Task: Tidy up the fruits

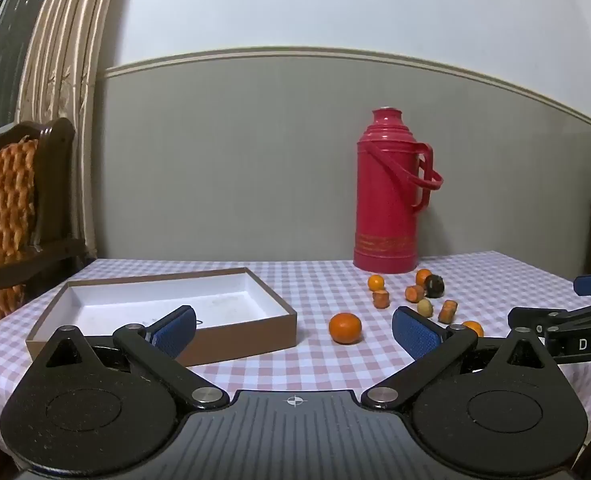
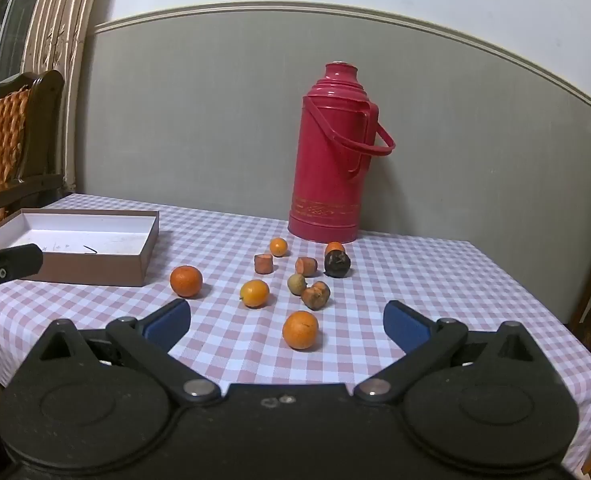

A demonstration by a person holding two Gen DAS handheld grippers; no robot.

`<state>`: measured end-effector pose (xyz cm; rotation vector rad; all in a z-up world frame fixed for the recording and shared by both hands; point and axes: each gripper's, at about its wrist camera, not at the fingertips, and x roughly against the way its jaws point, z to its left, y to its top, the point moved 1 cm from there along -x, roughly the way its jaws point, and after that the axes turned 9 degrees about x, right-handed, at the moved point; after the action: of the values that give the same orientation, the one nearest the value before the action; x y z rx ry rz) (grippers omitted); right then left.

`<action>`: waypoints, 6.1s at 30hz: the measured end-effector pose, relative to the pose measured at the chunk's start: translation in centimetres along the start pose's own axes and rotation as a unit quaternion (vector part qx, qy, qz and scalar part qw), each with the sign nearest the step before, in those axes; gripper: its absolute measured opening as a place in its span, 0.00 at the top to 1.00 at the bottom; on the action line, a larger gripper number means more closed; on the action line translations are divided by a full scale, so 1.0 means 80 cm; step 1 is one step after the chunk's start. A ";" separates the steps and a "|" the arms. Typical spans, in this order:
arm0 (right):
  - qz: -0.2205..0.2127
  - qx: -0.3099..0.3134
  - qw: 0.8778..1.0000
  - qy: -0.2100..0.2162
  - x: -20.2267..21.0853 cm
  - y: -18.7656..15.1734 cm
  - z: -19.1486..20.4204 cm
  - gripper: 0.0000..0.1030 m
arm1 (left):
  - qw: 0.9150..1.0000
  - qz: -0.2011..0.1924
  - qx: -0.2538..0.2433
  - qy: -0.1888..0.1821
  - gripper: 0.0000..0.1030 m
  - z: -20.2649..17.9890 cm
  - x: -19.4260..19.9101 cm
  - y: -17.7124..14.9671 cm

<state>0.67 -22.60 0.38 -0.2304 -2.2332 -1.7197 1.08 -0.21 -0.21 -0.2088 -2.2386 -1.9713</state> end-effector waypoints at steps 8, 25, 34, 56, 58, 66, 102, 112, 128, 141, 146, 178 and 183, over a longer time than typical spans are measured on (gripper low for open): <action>-0.001 0.001 1.000 -0.001 0.001 0.000 -0.001 0.06 | 1.000 -0.006 0.003 0.004 0.00 -0.003 0.003 -0.002; -0.003 0.005 1.000 -0.003 0.002 0.000 0.000 0.06 | 1.000 -0.006 0.006 -0.001 0.00 0.002 0.003 0.002; -0.003 0.006 1.000 -0.004 0.001 0.000 0.001 0.06 | 1.000 -0.005 0.005 -0.001 0.00 0.001 -0.001 0.004; -0.004 0.007 1.000 -0.005 0.001 -0.003 0.001 0.06 | 1.000 -0.006 0.006 -0.001 0.00 0.002 0.003 0.001; -0.004 0.007 1.000 -0.005 0.003 0.000 -0.002 0.06 | 1.000 -0.006 0.006 -0.001 0.00 0.002 0.003 0.002; -0.004 0.008 1.000 -0.006 0.002 -0.001 0.000 0.06 | 1.000 -0.006 0.005 -0.001 0.00 0.002 0.003 0.002; -0.004 0.009 1.000 -0.009 0.002 -0.001 -0.003 0.06 | 1.000 -0.005 0.003 0.007 0.00 0.002 0.001 -0.001; 0.027 -0.001 1.000 0.000 -0.027 -0.004 -0.012 0.08 | 1.000 -0.001 -0.006 0.011 0.00 -0.007 -0.029 0.004; 0.073 0.031 0.997 0.024 -0.119 -0.034 -0.016 0.33 | 0.997 0.060 -0.048 -0.015 0.21 -0.050 -0.134 -0.021; 0.097 0.048 0.993 0.037 -0.162 -0.040 -0.012 0.55 | 0.992 0.116 -0.040 -0.020 0.26 -0.072 -0.209 -0.038; 0.098 0.042 0.993 0.043 -0.173 -0.039 -0.013 0.66 | 0.991 0.132 -0.027 -0.014 0.26 -0.070 -0.224 -0.041; 0.073 0.032 0.996 0.031 -0.166 -0.011 -0.013 0.74 | 0.989 0.146 -0.025 -0.008 0.61 -0.065 -0.207 -0.031; 0.059 0.034 0.997 0.033 -0.142 -0.004 -0.005 0.74 | 0.991 0.130 -0.027 -0.003 0.61 -0.052 -0.170 -0.026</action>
<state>11.28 -22.36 -3.72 -0.2798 -2.1801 -1.5659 14.04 -4.65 -4.53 -0.4855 -2.0415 -1.8955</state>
